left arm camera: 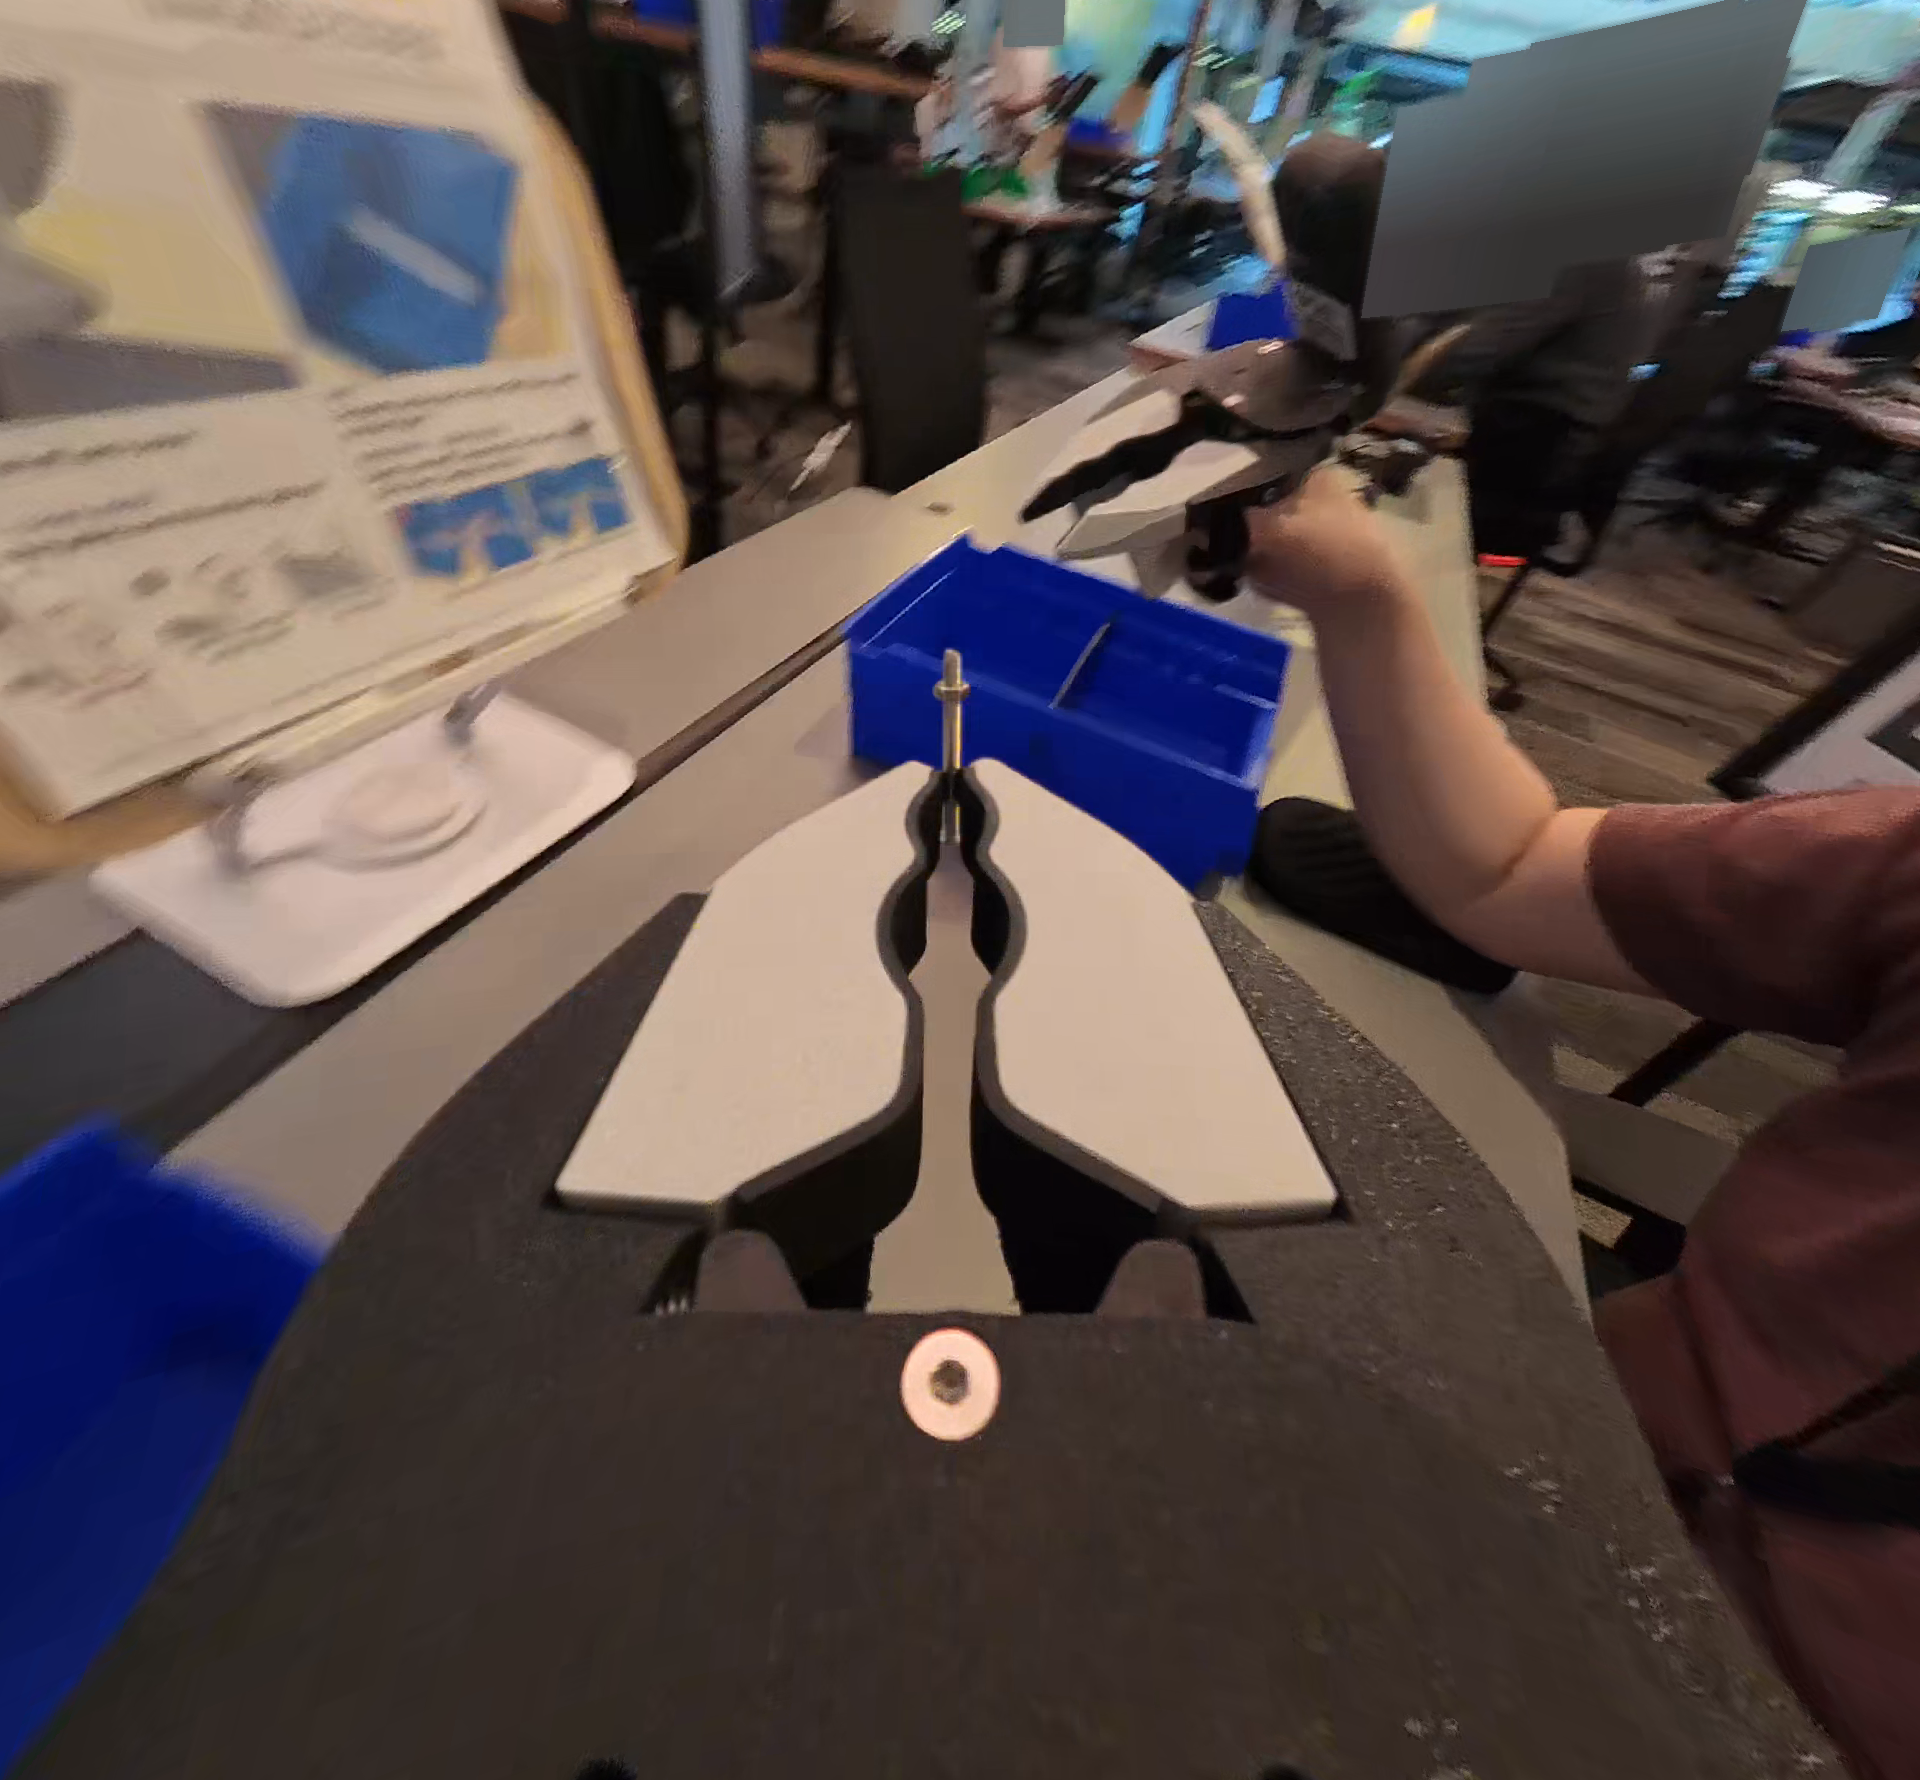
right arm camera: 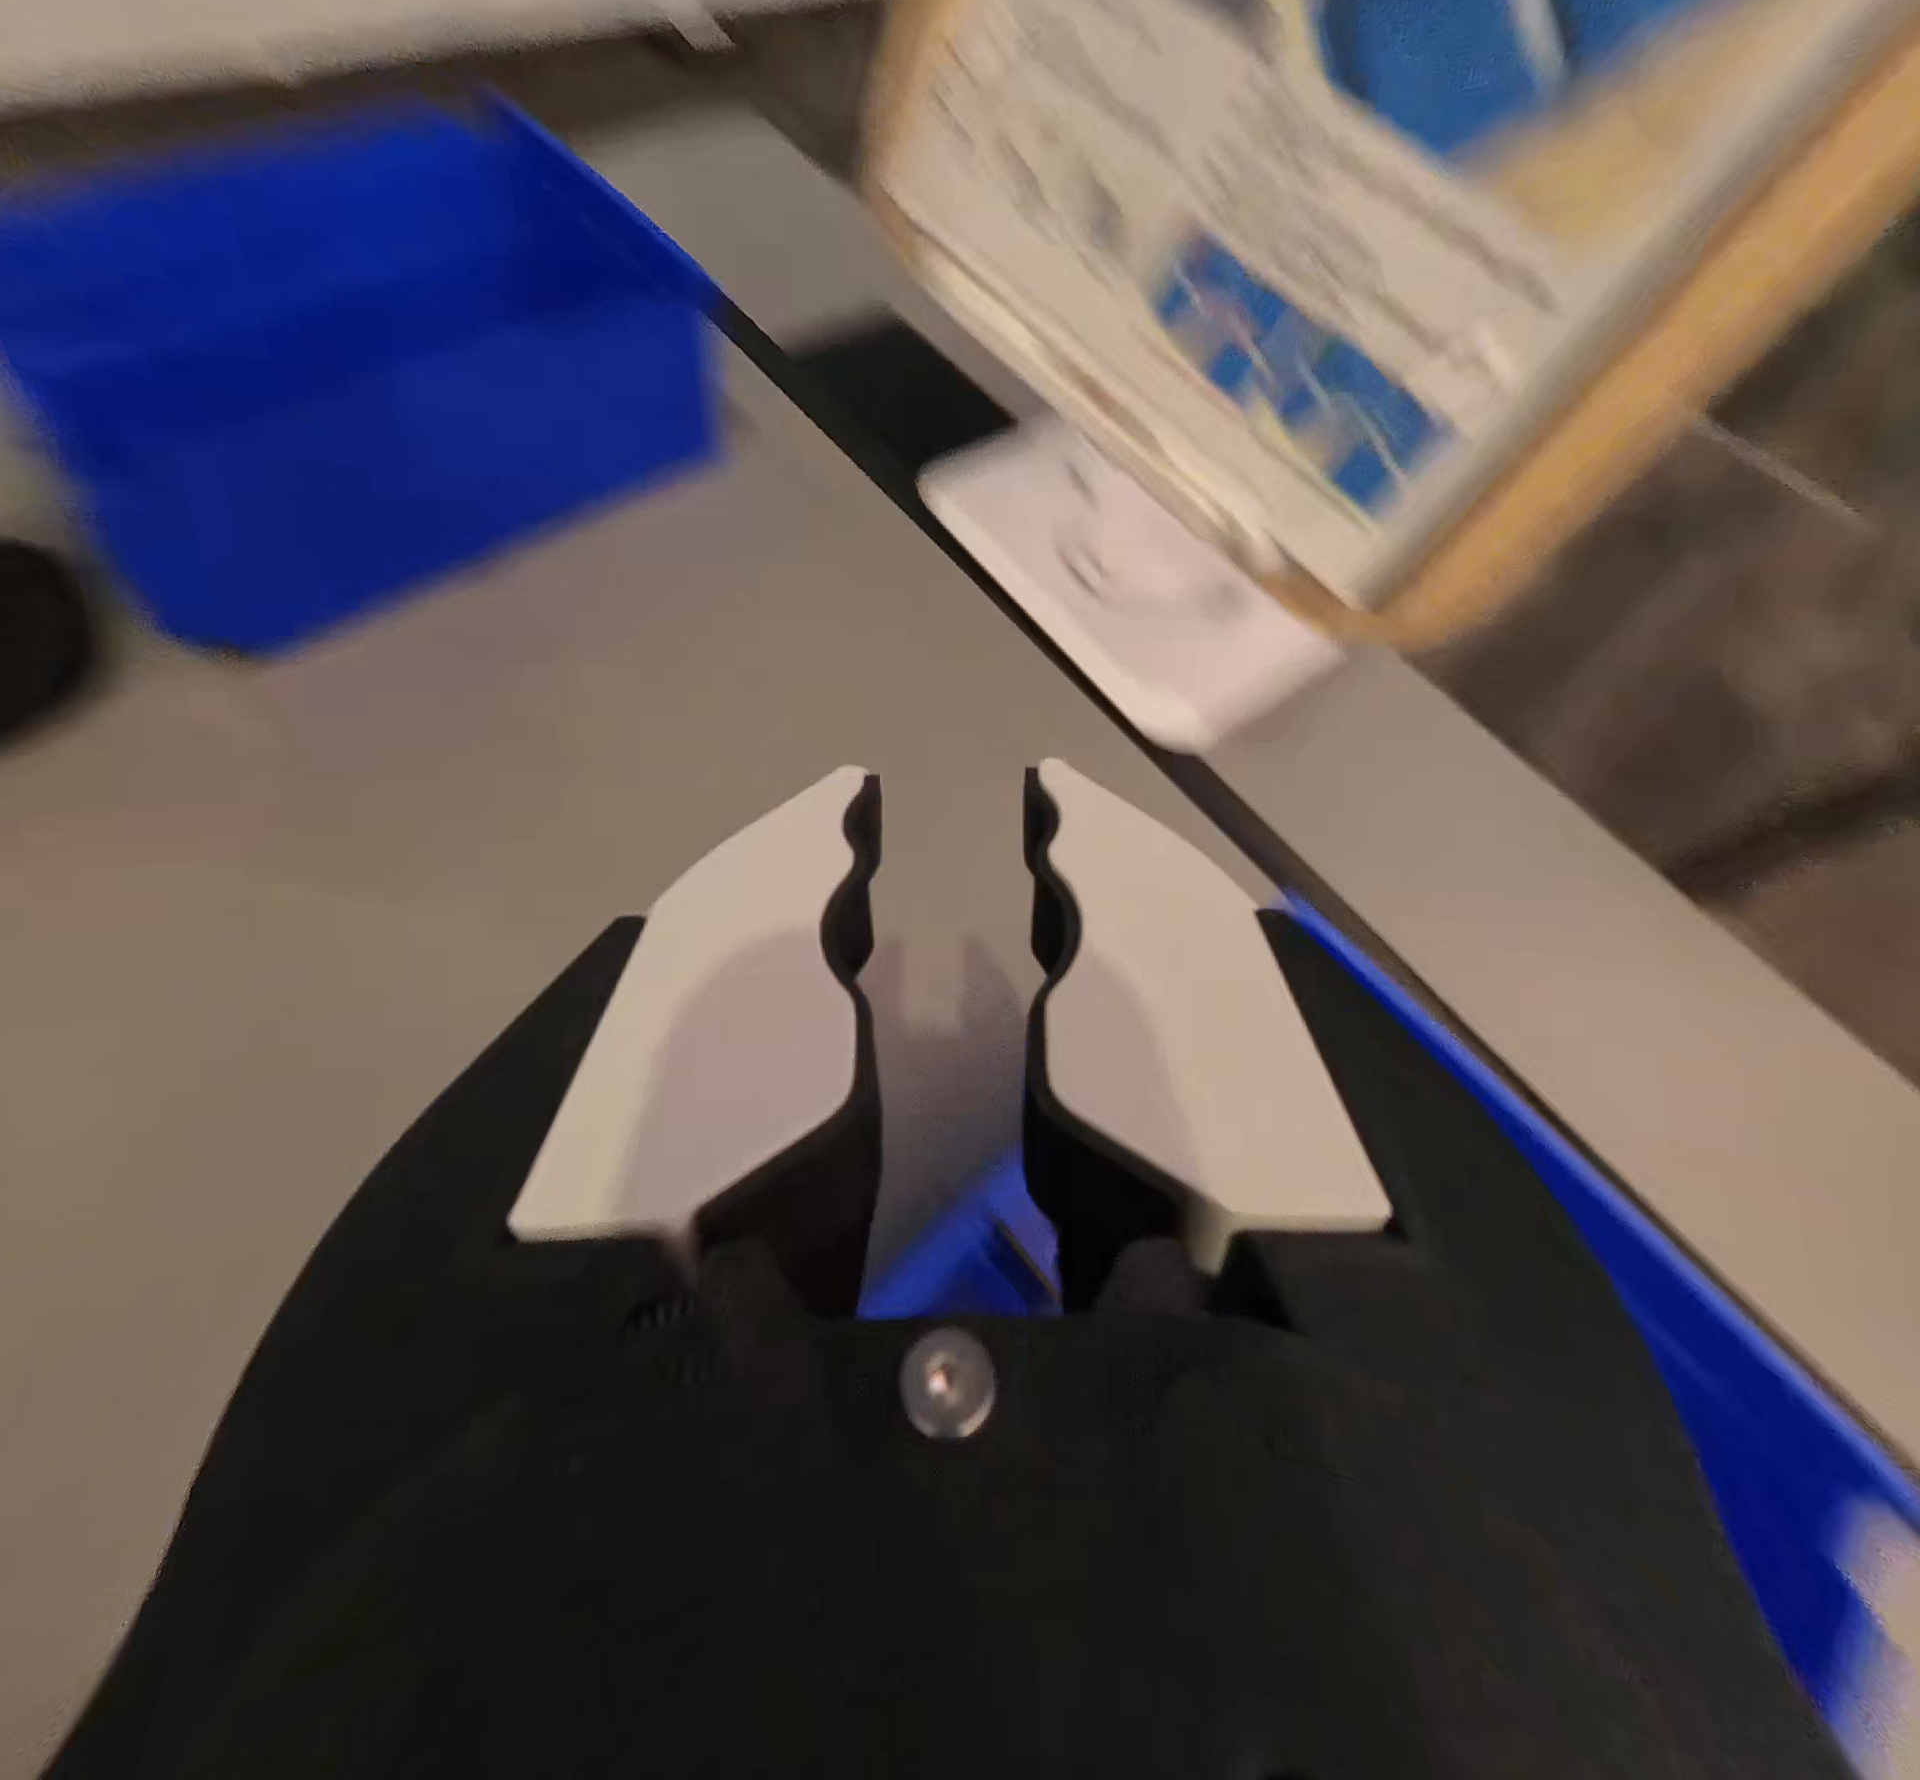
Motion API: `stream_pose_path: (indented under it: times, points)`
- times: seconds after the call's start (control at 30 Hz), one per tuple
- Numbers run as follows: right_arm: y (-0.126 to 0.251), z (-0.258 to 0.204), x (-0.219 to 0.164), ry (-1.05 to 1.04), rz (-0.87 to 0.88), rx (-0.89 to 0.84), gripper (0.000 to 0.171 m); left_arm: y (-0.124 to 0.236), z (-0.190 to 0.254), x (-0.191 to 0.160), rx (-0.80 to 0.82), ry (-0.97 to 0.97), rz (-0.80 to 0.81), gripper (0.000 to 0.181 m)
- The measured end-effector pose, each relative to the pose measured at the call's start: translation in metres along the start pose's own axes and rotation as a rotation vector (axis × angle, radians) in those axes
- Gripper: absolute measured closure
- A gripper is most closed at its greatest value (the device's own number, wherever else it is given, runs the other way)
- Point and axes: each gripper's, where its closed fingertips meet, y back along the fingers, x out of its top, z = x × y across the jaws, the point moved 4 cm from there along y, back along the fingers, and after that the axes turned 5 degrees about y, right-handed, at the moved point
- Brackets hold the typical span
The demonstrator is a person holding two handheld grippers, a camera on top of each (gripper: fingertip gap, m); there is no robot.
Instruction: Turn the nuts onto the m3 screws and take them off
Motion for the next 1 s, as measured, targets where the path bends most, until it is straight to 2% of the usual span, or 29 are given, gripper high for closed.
stream_pose_path:
  times: [0.1, 0.17, 0.27, 0.43, 0.63, 1.0]
  points:
    - [0.003, -0.060, 0.047, 0.017, 0.297, 0.279, 0.145, -0.032, 0.029, -0.001, -0.168, 0.011, 0.059, 0.179]
    - [0.006, -0.089, 0.060, 0.057, 0.384, 0.394, 0.148, -0.050, 0.042, -0.004, -0.265, 0.062, 0.083, 0.179]
    - [0.008, -0.114, 0.071, 0.068, 0.456, 0.467, 0.150, -0.069, 0.055, -0.014, -0.346, 0.097, 0.067, 0.179]
    - [0.003, -0.125, 0.076, -0.060, 0.509, 0.560, 0.151, -0.088, 0.075, -0.028, -0.384, 0.070, 0.011, 0.179]
    - [-0.006, -0.128, 0.072, -0.157, 0.498, 0.668, 0.160, -0.092, 0.084, -0.033, -0.378, 0.035, -0.019, 0.179]
    - [-0.009, -0.134, 0.068, -0.149, 0.447, 0.717, 0.168, -0.094, 0.086, -0.037, -0.372, 0.027, -0.052, 0.179]
